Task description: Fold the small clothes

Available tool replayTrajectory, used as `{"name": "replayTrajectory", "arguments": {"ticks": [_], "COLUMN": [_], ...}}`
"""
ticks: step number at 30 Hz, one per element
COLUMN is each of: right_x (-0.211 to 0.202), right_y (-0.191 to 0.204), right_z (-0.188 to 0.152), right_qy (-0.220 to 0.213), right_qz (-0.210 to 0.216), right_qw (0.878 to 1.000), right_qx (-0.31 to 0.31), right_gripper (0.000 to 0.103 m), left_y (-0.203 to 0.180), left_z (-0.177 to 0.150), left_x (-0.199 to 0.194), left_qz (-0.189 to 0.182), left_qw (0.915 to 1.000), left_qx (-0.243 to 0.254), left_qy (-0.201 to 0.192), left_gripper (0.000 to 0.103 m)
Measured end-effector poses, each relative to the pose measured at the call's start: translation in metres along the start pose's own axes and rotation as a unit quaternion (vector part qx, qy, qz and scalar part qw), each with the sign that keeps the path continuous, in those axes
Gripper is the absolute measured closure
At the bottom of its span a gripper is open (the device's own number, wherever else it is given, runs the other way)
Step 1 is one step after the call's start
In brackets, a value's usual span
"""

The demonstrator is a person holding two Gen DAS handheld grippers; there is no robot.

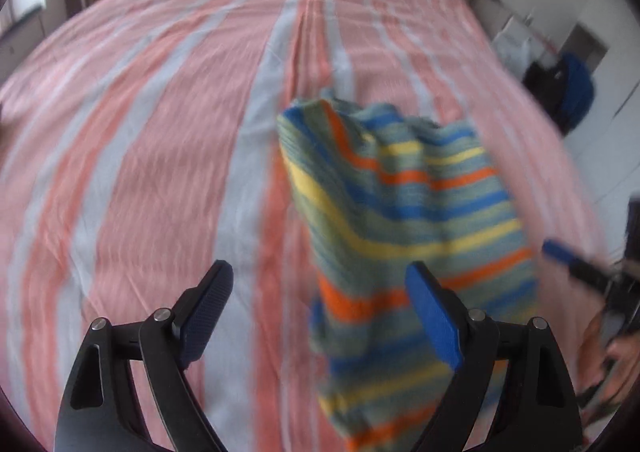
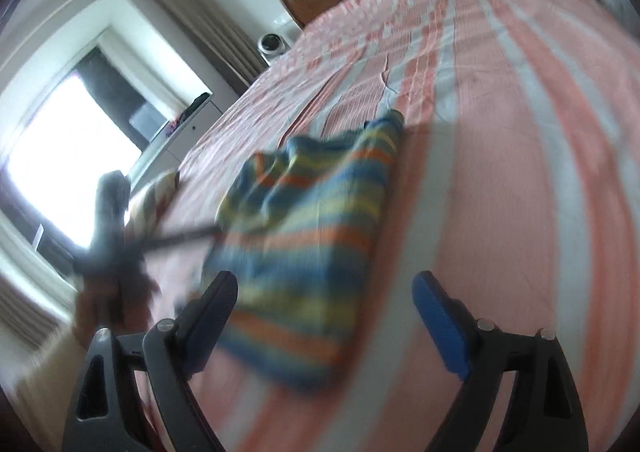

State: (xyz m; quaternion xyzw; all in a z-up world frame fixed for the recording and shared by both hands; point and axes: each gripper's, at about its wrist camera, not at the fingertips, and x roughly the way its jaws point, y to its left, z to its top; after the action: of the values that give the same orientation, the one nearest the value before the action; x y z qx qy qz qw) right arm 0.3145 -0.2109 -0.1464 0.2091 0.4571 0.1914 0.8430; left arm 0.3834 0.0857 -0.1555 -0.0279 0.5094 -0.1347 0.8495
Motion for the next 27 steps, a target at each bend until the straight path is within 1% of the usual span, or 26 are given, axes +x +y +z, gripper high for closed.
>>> {"name": "replayTrajectory", "arguments": {"ticks": [1, 2, 3, 4, 5, 6, 7, 8, 9, 10, 11, 12, 13, 14, 16, 19, 20, 21, 22, 23, 24, 25, 26, 27], "right_x": [0.019, 0.036, 0.053, 0.07, 0.08, 0.086, 0.09, 0.092, 0.092, 0.093, 0.092, 0.089, 0.084, 0.074, 0.055, 0.031, 0.029, 0.027, 0.028, 0.032, 0.036, 0.034, 0.027, 0.016], "right_y": [-0.004, -0.007, -0.011, -0.015, -0.015, -0.008, 0.003, 0.025, 0.041, 0.066, 0.084, 0.093, 0.1, 0.107, 0.116, 0.124, 0.126, 0.126, 0.124, 0.116, 0.104, 0.092, 0.084, 0.075], "right_z": [0.012, 0.019, 0.023, 0.026, 0.027, 0.028, 0.027, 0.022, 0.017, 0.005, -0.006, -0.013, -0.016, -0.017, -0.011, 0.004, 0.01, 0.018, 0.027, 0.036, 0.046, 0.049, 0.05, 0.046], "right_qy": [0.016, 0.037, 0.063, 0.088, 0.093, 0.089, 0.088, 0.08, 0.072, 0.055, 0.036, 0.023, 0.007, -0.015, -0.048, -0.082, -0.089, -0.098, -0.101, -0.093, -0.079, -0.076, -0.078, -0.083], "right_qz": [0.006, 0.011, 0.016, 0.013, -0.005, -0.027, -0.049, -0.097, -0.126, -0.172, -0.197, -0.206, -0.21, -0.208, -0.188, -0.162, -0.159, -0.158, -0.155, -0.149, -0.153, -0.17, -0.178, -0.18], "right_qw": [1.0, 0.999, 0.997, 0.995, 0.995, 0.995, 0.995, 0.989, 0.981, 0.961, 0.943, 0.935, 0.931, 0.931, 0.94, 0.949, 0.951, 0.952, 0.955, 0.962, 0.968, 0.97, 0.971, 0.972], "right_qx": [0.01, 0.02, 0.032, 0.043, 0.042, 0.021, -0.012, -0.08, -0.128, -0.21, -0.265, -0.288, -0.3, -0.301, -0.282, -0.256, -0.252, -0.244, -0.231, -0.21, -0.18, -0.155, -0.139, -0.127], "right_gripper": [0.02, 0.028, 0.039, 0.045, 0.062, 0.075, 0.077, 0.08, 0.081, 0.081, 0.082, 0.082, 0.082, 0.082, 0.082, 0.082, 0.082, 0.082, 0.081, 0.072, 0.046, 0.028, 0.007, 0.006], "left_y": [0.002, 0.003, 0.004, 0.002, -0.002, -0.008, -0.017, -0.022, -0.028, -0.032, -0.034, -0.033, -0.031, -0.029, -0.03, -0.036, -0.039, -0.041, -0.043, -0.044, -0.044, -0.044, -0.045, -0.046], "left_z": [0.002, 0.004, 0.004, 0.004, 0.004, 0.004, 0.003, 0.004, 0.005, 0.005, 0.003, 0.002, 0.001, 0.001, 0.004, 0.016, 0.021, 0.028, 0.032, 0.035, 0.033, 0.027, 0.017, 0.008], "left_x": [0.006, 0.011, 0.017, 0.023, 0.028, 0.031, 0.035, 0.037, 0.036, 0.033, 0.028, 0.022, 0.013, 0.001, -0.022, -0.051, -0.055, -0.055, -0.052, -0.046, -0.042, -0.044, -0.05, -0.056], "left_qz": [0.003, -0.001, -0.01, -0.016, -0.015, -0.014, -0.026, -0.034, -0.023, -0.013, -0.009, -0.009, -0.014, -0.021, -0.026, -0.027, -0.024, -0.013, 0.001, 0.026, 0.054, 0.073, 0.077, 0.077], "left_qw": [1.0, 0.9998, 0.9996, 0.9992, 0.9993, 0.9994, 0.999, 0.9986, 0.9991, 0.9994, 0.9996, 0.9998, 0.9997, 0.9993, 0.9981, 0.9954, 0.9947, 0.9942, 0.9943, 0.9946, 0.9941, 0.9924, 0.9906, 0.9894], "left_qx": [-0.004, -0.011, -0.017, -0.019, -0.013, -0.004, 0.012, 0.017, 0.019, 0.023, 0.024, 0.019, 0.011, 0.005, 0.003, 0.006, 0.007, 0.006, 0.002, -0.002, -0.008, -0.011, -0.008, 0.0], "left_qy": [0.006, 0.014, 0.022, 0.03, 0.032, 0.032, 0.035, 0.037, 0.03, 0.022, 0.012, 0.002, -0.013, -0.029, -0.057, -0.091, -0.099, -0.107, -0.107, -0.101, -0.094, -0.098, -0.113, -0.123], "left_gripper": [0.014, 0.014, 0.014, 0.014, 0.02, 0.045, 0.065, 0.084, 0.087, 0.088, 0.089, 0.089, 0.089, 0.089, 0.089, 0.089, 0.088, 0.083, 0.077, 0.06, 0.041, 0.036, 0.031, 0.024]}}
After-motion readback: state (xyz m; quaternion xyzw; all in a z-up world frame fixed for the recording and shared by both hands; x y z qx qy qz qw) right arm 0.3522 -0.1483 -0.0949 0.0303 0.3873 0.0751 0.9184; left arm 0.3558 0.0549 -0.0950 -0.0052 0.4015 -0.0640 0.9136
